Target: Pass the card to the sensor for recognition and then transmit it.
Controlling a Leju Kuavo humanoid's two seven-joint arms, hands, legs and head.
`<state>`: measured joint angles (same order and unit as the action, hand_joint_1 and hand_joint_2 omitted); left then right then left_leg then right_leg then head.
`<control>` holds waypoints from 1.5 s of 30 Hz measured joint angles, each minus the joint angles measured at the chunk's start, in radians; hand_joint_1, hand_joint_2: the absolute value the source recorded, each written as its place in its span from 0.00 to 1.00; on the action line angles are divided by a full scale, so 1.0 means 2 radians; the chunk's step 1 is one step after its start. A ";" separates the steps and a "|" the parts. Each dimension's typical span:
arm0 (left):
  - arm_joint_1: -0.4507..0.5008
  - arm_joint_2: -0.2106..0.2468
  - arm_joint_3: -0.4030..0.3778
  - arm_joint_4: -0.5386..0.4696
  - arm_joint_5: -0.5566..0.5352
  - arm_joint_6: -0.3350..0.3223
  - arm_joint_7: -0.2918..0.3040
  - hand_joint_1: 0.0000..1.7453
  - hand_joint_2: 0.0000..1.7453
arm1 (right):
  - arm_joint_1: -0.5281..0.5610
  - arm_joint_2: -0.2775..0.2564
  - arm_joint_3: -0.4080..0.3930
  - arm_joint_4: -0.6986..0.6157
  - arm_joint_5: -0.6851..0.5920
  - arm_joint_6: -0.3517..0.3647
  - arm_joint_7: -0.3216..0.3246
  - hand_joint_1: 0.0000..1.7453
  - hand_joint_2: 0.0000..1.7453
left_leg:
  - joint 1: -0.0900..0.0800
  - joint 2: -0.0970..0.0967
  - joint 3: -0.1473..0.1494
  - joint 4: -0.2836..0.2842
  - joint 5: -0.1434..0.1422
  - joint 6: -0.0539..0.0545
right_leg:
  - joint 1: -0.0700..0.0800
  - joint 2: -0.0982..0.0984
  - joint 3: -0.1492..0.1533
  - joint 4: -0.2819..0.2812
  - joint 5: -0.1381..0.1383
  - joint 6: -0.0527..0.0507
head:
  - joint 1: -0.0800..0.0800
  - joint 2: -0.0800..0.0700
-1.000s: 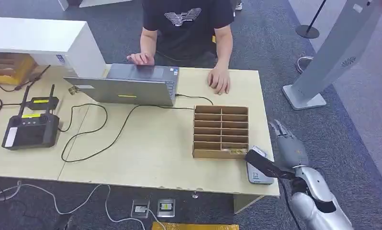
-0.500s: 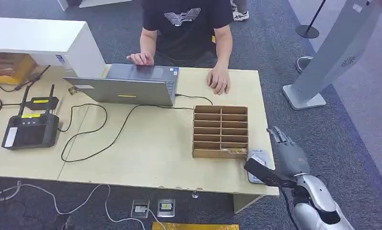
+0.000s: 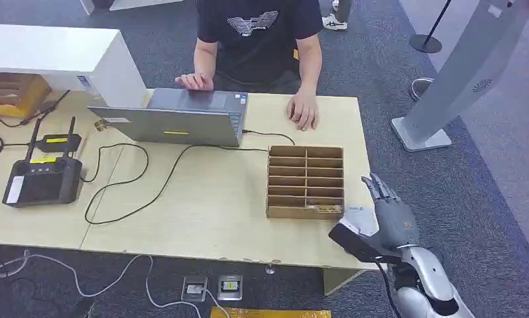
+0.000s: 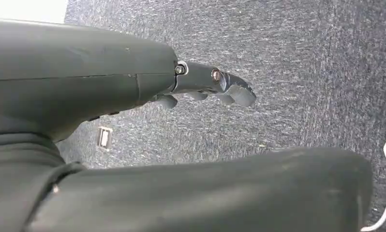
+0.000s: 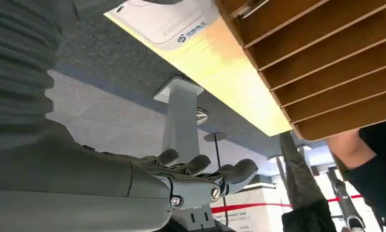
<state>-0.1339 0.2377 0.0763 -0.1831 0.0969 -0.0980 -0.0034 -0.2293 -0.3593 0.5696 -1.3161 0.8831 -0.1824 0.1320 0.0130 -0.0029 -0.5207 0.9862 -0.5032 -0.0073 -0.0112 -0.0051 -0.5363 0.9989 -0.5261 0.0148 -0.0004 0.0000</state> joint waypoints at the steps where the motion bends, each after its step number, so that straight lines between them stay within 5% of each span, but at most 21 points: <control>1: 0.000 0.000 0.000 0.000 0.000 0.001 0.000 0.00 0.00 | 0.000 0.002 0.001 0.001 0.000 -0.002 0.000 0.00 1.00 | 0.000 0.000 0.000 0.000 0.000 0.000 | 0.000 0.000 0.000 0.000 0.000 0.000 | 0.000 0.000; 11: 0.000 0.000 0.000 0.000 0.000 0.003 0.000 0.00 0.00 | -0.001 0.015 0.014 0.014 0.004 -0.019 -0.002 0.00 1.00 | 0.000 0.000 0.000 0.000 0.000 0.000 | 0.000 0.000 0.000 0.000 0.000 0.000 | 0.000 0.000; 16: -0.005 -0.002 0.000 0.000 -0.001 0.009 0.000 0.00 0.00 | -0.045 0.014 0.021 0.053 -0.020 -0.005 -0.106 0.00 1.00 | 0.000 0.001 0.000 0.000 0.000 0.000 | 0.000 0.001 -0.001 0.000 0.000 0.000 | 0.000 0.000; 19: -0.007 -0.004 0.000 0.000 -0.001 0.009 0.000 0.00 0.00 | -0.061 0.018 0.023 0.089 -0.019 -0.013 -0.131 0.00 1.00 | 0.000 0.000 0.000 0.000 0.000 0.000 | 0.000 0.000 0.000 0.000 0.000 0.000 | 0.000 0.000; 45: -0.023 -0.010 0.000 0.000 -0.002 0.009 0.007 0.00 0.00 | -0.125 0.094 0.054 0.265 -0.014 -0.061 -0.167 0.00 1.00 | 0.000 0.000 0.000 0.000 0.000 0.000 | 0.000 0.000 -0.001 0.001 0.000 0.000 | 0.000 0.000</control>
<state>-0.1798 0.2182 0.0759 -0.1831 0.0923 -0.0793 0.0103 -0.4797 -0.1717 0.6783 -0.7866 0.8557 -0.3040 -0.2022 0.0130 -0.0025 -0.5214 0.9864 -0.5028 -0.0079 -0.0112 -0.0048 -0.5379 1.0003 -0.5262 0.0143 -0.0004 0.0000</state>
